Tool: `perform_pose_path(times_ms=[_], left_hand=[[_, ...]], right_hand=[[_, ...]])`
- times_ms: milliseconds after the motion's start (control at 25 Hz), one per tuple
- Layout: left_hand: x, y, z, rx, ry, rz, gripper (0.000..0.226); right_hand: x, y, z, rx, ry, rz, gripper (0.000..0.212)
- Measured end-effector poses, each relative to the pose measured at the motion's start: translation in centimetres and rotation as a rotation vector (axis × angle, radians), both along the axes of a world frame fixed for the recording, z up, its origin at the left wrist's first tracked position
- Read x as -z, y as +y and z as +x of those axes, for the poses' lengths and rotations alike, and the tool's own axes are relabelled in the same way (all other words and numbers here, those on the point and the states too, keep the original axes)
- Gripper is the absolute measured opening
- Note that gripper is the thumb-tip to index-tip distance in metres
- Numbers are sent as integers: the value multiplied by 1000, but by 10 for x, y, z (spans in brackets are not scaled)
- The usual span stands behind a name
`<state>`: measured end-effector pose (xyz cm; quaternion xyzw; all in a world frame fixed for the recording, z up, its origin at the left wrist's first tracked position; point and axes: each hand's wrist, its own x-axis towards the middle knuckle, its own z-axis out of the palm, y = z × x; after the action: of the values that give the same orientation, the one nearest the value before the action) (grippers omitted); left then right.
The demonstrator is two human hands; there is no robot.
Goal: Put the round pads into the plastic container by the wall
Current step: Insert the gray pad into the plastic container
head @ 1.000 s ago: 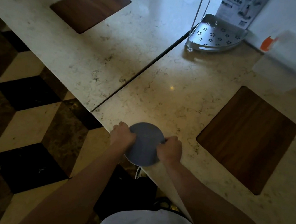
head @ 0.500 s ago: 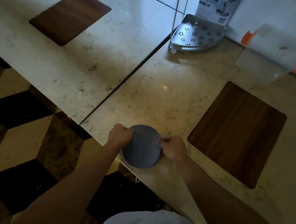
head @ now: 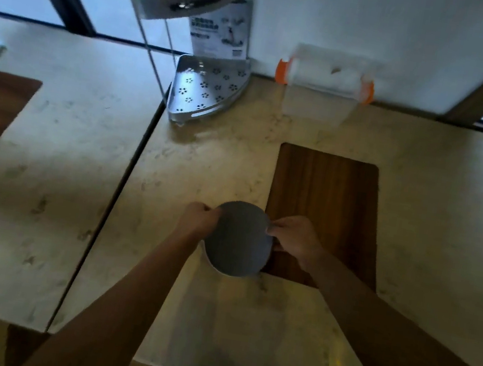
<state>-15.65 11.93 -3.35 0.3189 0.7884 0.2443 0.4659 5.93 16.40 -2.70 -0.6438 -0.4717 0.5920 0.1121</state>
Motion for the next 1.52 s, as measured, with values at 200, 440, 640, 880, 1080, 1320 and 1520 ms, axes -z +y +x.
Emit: perform_pose_path(times_ms=[200, 440, 640, 880, 1080, 1320, 1520], left_hand=[[-19, 100, 34, 3, -7, 5, 43], [-57, 217, 49, -12, -34, 161, 25], [-110, 332, 51, 8, 26, 360, 20], [-123, 437, 46, 102, 142, 461, 7], [-98, 473, 47, 250, 349, 495, 21], [-55, 474, 50, 489, 707, 554, 21], [-39, 480, 51, 506, 808, 509, 24]], right_hand=[[-25, 75, 33, 136, 35, 1, 3], [-75, 193, 59, 178, 80, 198, 5], [-120, 306, 61, 213, 165, 388, 12], [-131, 404, 61, 124, -35, 617, 10], [-103, 441, 61, -33, -298, 786, 12], [-54, 445, 64, -74, -403, 857, 16], [-33, 446, 66, -62, -459, 874, 15]])
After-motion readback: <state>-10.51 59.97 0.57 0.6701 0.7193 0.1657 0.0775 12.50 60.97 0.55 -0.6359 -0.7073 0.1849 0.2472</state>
